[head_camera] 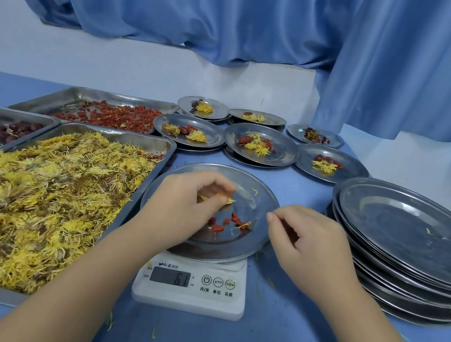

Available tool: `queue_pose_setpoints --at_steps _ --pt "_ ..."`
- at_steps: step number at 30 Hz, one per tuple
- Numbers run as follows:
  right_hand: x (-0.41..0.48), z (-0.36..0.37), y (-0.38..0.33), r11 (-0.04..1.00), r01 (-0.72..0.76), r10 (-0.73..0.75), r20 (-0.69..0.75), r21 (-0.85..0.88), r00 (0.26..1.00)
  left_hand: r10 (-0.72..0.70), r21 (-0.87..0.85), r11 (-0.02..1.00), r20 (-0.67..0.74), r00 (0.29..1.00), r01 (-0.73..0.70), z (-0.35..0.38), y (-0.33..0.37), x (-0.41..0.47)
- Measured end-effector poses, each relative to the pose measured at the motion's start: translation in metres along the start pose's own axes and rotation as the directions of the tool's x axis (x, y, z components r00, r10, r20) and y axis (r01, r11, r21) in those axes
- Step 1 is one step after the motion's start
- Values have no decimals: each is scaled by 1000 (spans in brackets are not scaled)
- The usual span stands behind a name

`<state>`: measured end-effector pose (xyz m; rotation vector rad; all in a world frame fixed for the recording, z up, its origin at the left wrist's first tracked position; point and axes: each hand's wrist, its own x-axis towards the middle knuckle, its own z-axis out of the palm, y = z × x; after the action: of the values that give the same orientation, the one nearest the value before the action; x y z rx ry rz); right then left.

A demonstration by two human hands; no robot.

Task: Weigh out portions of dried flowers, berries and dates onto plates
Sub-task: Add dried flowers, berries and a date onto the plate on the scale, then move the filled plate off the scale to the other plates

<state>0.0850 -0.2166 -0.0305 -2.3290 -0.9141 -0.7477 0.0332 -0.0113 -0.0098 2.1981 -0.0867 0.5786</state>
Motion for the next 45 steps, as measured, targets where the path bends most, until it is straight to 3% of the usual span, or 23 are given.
queue_pose_setpoints --at_steps 6,8,10,12,14,16,18,20,22,25,28,36,40,45 --pt "0 -1 -1 999 -17 18 -16 48 1000 -178 -393 902 36 983 177 -10 1 2" --pt "0 0 -1 996 -44 46 -18 74 999 -182 -356 922 -50 982 152 -13 -3 2" --pt "0 1 -1 984 -116 120 -22 134 993 -160 -212 970 -177 971 122 -15 -10 3" --pt "1 3 -1 948 -271 272 18 166 962 -183 -149 978 -272 945 146 -18 -16 4" --pt "2 4 0 893 -442 430 135 80 893 -254 -157 964 -300 919 215 -20 -23 7" --pt "3 5 0 809 -584 545 283 69 789 -311 -130 950 -270 911 286 -22 -27 9" --pt "3 6 0 664 -722 601 436 194 670 -342 -128 939 -243 908 320 -21 -29 10" --pt "3 5 -1 475 -813 574 582 336 576 -343 -190 934 -251 905 301 -20 -28 10" --pt "4 3 -4 304 -848 504 682 434 529 -352 -264 922 -266 897 283 -21 -26 9" --pt "4 1 -9 104 -845 441 737 525 512 -406 -390 876 -273 872 285 -25 -20 9" --pt "3 2 -13 -12 -803 479 708 596 518 -433 -466 843 -291 853 269 -27 -17 8" --pt "14 16 -22 -47 -693 599 576 719 556 -342 -562 824 -403 849 65 -24 -9 1" --pt "42 29 -11 -76 -609 673 492 789 553 -459 -734 671 -300 836 105 -20 -6 2" --pt "89 59 18 -117 -477 810 361 871 461 -577 -911 390 -129 806 133 -18 -10 5"
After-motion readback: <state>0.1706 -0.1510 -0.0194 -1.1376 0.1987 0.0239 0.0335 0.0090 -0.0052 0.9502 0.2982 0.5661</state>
